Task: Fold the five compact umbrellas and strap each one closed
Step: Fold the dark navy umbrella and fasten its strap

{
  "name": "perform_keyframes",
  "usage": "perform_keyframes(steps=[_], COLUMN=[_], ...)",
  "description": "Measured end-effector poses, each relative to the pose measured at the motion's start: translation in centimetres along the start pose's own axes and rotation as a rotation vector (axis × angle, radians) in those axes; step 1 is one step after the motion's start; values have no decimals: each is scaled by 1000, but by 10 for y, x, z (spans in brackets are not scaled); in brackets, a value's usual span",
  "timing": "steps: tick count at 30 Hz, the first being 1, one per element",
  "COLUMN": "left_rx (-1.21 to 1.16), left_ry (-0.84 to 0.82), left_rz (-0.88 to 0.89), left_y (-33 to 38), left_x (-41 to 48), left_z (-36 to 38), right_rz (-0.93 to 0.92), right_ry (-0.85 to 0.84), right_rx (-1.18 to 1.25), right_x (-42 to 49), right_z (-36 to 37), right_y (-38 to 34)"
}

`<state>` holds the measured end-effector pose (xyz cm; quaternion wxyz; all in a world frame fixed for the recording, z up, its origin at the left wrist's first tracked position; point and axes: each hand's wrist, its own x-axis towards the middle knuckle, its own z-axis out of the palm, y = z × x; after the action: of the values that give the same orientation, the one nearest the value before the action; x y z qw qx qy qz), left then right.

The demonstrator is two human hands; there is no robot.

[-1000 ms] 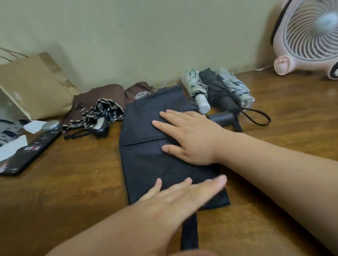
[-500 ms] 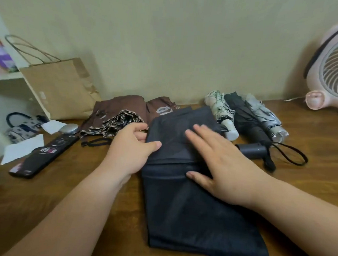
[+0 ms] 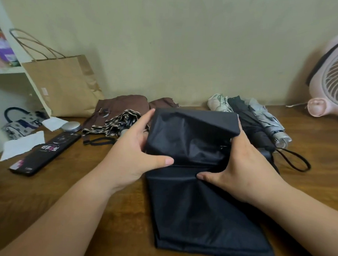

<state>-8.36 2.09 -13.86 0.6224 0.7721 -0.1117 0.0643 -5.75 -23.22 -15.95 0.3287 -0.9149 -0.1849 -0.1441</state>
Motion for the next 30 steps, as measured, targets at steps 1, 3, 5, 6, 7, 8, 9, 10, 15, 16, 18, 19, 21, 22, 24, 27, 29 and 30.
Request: perform_keyframes(steps=[1,3,5,6,7,8,9,10,15,16,18,19,21,22,24,27,29,30], left_rx=[2,-44,-67,-57,-32,14,71,123,217,218,203,208,253,293,389,384,276,199], left_ry=[-48,-87,-65,-56,-55,-55,-50,-31,83,73,-12,-68,-108,-79,67,268,307,315], left_rz=[6,12,23,36,54,76,103,135,355,376,381,376,348,330,284,190,83,18], left_y=[1,1,2,3,4,4,5,6,5,6,10,12,19,22,31,42,41,38], left_x=[-1,-4,-5,-5,-6,-6,-6,-7,-4,-4,-7,-9,-15,-17,-24,-46,-65,-71], left_z=[-3,-5,-4,-4,-4,-5,-6,-7,-11,-13,-17,-18,-21,-23,-25,-20,-5,4], right_rz=[19,91,129,127,122,122,120,111,-19,-36,-73,-84,-116,-142,-174,-182,-179,-179], right_ry=[1,-32,-71,-84,-97,-106,-111,-116,-172,-191,-245,-265,-261,-253,-293,-348,-351,-353], right_rx=[28,14,-7,-10,-7,0,11,25,145,144,109,79,-4,-43,-104,-137,-143,-149], right_x=[-1,-2,-2,-2,-2,-1,0,2,10,11,12,12,16,17,19,20,20,20], right_z=[-3,-8,-12,-14,-17,-20,-22,-24,-27,-27,-28,-29,-28,-27,-27,-31,-34,-35], right_y=[0,1,4,5,6,7,8,10,27,30,33,34,36,38,41,43,43,42])
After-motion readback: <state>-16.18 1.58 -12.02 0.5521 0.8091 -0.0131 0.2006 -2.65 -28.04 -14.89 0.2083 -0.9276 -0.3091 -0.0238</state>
